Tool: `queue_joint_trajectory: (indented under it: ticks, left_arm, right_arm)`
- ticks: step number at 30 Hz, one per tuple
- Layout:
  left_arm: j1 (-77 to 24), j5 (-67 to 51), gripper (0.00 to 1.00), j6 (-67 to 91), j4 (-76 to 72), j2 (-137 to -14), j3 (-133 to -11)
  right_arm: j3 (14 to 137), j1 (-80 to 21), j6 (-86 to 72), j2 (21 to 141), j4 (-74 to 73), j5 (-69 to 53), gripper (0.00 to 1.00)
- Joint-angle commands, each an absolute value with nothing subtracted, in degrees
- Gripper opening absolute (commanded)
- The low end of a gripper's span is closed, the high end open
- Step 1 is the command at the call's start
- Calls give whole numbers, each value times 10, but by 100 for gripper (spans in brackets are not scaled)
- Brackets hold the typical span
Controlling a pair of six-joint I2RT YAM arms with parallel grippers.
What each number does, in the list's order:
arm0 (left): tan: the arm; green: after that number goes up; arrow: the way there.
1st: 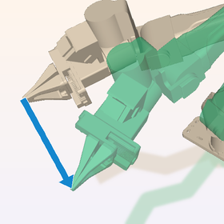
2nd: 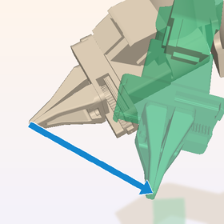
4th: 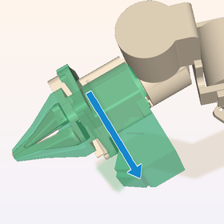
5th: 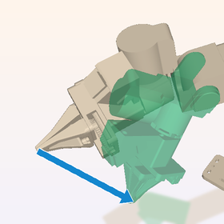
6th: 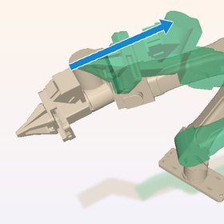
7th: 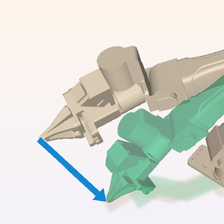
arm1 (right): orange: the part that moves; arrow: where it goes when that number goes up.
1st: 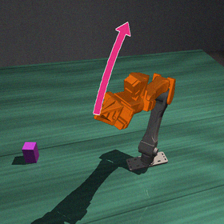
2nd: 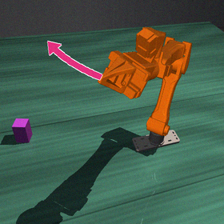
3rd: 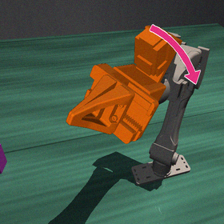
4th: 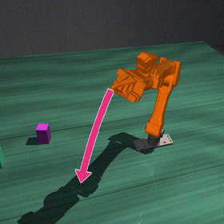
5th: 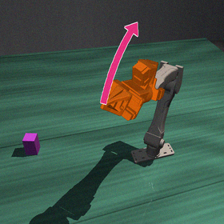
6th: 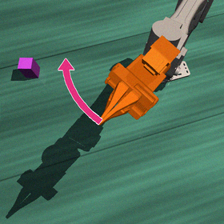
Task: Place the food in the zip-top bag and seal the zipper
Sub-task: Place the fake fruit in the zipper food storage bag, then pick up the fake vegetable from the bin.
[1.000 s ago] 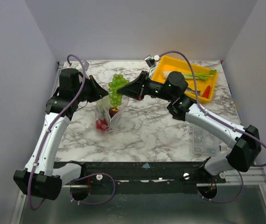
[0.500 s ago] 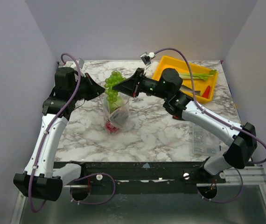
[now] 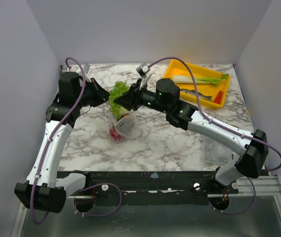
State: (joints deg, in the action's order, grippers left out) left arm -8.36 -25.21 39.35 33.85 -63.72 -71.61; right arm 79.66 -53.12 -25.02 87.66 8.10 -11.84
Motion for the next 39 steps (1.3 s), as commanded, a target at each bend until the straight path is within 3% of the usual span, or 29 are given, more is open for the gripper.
queue_joint_trajectory:
  ticks: [1, 4, 8, 24, 34, 39]
  left_arm:
    - [-81, -267, 0, 396, 315, -618, -714]
    - [-81, -265, 0, 394, 315, -618, -715]
    - [-81, -265, 0, 394, 314, -619, -711]
    - [-81, -266, 0, 392, 310, -621, -697]
    - [-81, -268, 0, 392, 301, -616, -680]
    - [-80, -264, 0, 388, 304, -614, -685]
  right_arm:
    - [800, -539, -195, 877, 62, -62, 46]
    - [778, -539, -201, 866, 86, -64, 67]
    - [778, -540, -194, 865, 79, -43, 75]
    - [784, -540, -175, 847, 65, 37, 77]
    - [781, -533, -165, 793, 32, 307, 82]
    - [796, -424, -214, 792, -31, 330, 82]
